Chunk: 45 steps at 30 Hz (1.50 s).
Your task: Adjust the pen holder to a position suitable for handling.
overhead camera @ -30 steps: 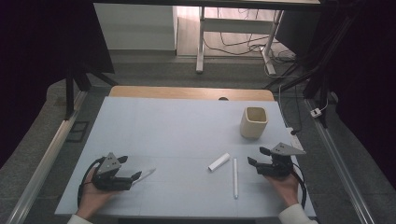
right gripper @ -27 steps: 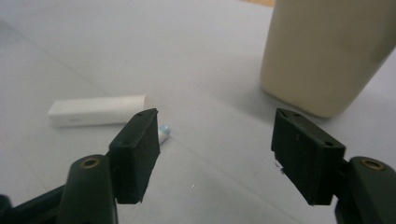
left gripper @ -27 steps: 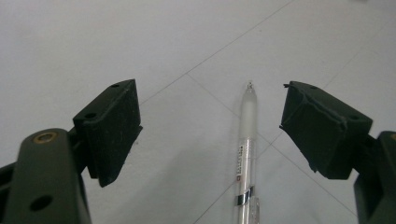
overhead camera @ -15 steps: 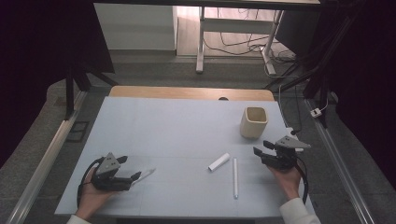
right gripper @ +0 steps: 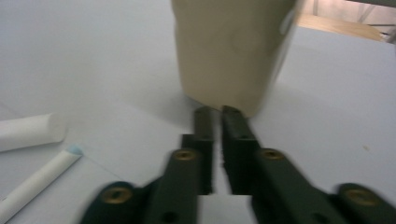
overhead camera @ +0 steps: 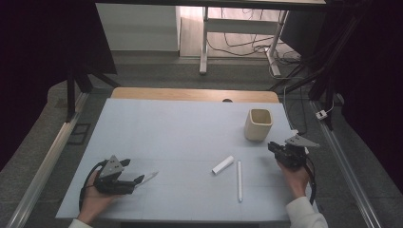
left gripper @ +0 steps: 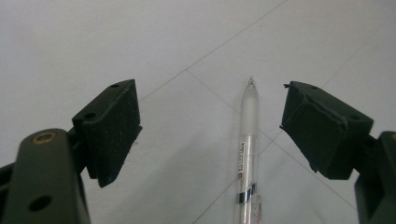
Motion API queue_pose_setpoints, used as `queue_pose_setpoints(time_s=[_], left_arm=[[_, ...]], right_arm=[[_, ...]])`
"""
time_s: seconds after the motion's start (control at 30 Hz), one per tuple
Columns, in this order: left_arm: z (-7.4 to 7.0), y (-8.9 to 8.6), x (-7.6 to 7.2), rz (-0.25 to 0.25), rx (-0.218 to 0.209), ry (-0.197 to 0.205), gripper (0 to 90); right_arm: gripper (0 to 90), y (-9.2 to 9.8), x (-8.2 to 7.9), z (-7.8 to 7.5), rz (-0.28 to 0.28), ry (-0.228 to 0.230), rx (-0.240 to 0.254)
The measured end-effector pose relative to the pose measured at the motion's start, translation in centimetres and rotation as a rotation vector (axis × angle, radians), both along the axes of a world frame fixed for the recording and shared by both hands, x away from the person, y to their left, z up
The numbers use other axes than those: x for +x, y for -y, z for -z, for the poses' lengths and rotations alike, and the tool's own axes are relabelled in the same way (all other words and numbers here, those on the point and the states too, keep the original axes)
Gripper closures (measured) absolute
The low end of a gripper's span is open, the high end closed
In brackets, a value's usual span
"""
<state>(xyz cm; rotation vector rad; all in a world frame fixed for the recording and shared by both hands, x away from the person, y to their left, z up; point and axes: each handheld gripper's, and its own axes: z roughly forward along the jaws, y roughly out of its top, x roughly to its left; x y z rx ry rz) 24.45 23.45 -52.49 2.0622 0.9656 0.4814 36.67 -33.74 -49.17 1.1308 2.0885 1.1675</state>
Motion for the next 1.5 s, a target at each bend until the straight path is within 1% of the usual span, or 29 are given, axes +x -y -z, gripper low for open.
queue_pose_setpoints(time_s=[0.07,0.13,0.23,0.27,0.37,0.4,0.43,0.47,0.53,0.67,0.7,0.73,0.77,0.83,0.93,1.0,1.07,1.13,1.17,1.23,1.27,1.37,1.5], left_arm=[[0.0,0.0,0.0,0.0,0.0,0.0,19.0],[0.0,-0.1,0.0,-0.001,0.002,-0.001,19.0],[0.0,-0.1,0.0,0.0,0.003,0.0,19.0],[0.0,-0.1,0.0,0.0,0.002,0.001,19.0],[-0.1,0.1,-0.1,0.004,-0.001,0.01,19.1],[-0.1,0.1,-0.1,0.006,0.002,0.011,19.1],[-0.1,0.2,-0.1,0.007,0.002,0.011,19.1],[-0.1,0.1,-0.1,0.007,0.005,0.008,19.1],[-0.1,0.1,-0.1,0.003,0.006,0.008,19.1],[-0.1,0.0,-0.1,0.0,0.005,0.01,19.1],[0.0,0.0,-0.1,0.0,0.006,0.01,19.1],[0.0,0.0,-0.1,0.0,0.006,0.01,19.1],[0.0,0.0,-0.1,0.0,0.008,0.009,19.1],[0.0,0.0,-0.1,0.0,0.009,0.013,19.2],[-0.1,0.0,-0.2,0.0,0.012,0.019,19.4],[-0.1,0.0,-0.2,0.0,0.013,0.019,19.4],[0.0,0.1,-0.1,0.001,0.014,0.016,19.4],[0.0,0.1,-0.1,0.0,0.015,0.016,19.4],[0.0,0.1,-0.1,0.0,0.015,0.015,19.3],[0.0,0.1,-0.1,0.001,0.015,0.015,19.4],[0.0,0.1,-0.1,0.001,0.016,0.016,19.3],[0.0,0.0,-0.1,0.001,0.016,0.015,19.4],[0.1,0.0,-0.1,-0.001,0.019,0.01,19.4]], right_arm=[[89.3,0.2,0.2,-0.1,0.002,-0.007,0.014],[89.5,0.3,0.4,-0.2,0.019,-0.006,0.018],[89.6,0.4,0.6,-0.1,0.03,-0.007,0.007],[89.6,0.6,1.0,-0.1,0.043,-0.018,0.002],[89.6,0.9,1.4,-0.1,0.058,-0.023,0.013],[89.6,1.0,2.0,-0.1,0.074,-0.02,0.01],[89.6,1.0,2.0,-0.1,0.074,-0.02,0.01],[89.6,1.1,2.6,-0.1,0.09,-0.016,0.013],[89.6,1.1,3.2,0.0,0.094,-0.018,0.011],[89.6,1.1,4.1,-0.2,0.109,0.018,-0.004],[89.6,1.1,4.3,-0.1,0.126,0.043,-0.014],[89.6,1.1,4.3,-0.1,0.126,0.043,-0.014],[89.6,1.2,4.7,-0.1,0.14,0.073,-0.018],[89.6,1.3,5.3,0.0,0.142,0.051,-0.006],[89.6,1.4,6.1,0.2,0.146,0.038,0.0],[89.6,1.4,6.5,0.3,0.147,0.031,0.007],[89.6,1.4,6.8,0.4,0.149,0.017,0.001],[89.6,1.4,6.9,0.5,0.146,0.015,0.005],[89.6,1.4,7.2,0.5,0.147,0.002,0.001],[89.6,1.4,7.3,0.6,0.145,-0.003,0.0],[89.6,1.3,7.6,0.8,0.146,-0.007,-0.012],[89.6,1.1,7.9,1.1,0.145,-0.02,-0.021],[89.6,0.9,8.2,1.3,0.141,-0.021,-0.032]])
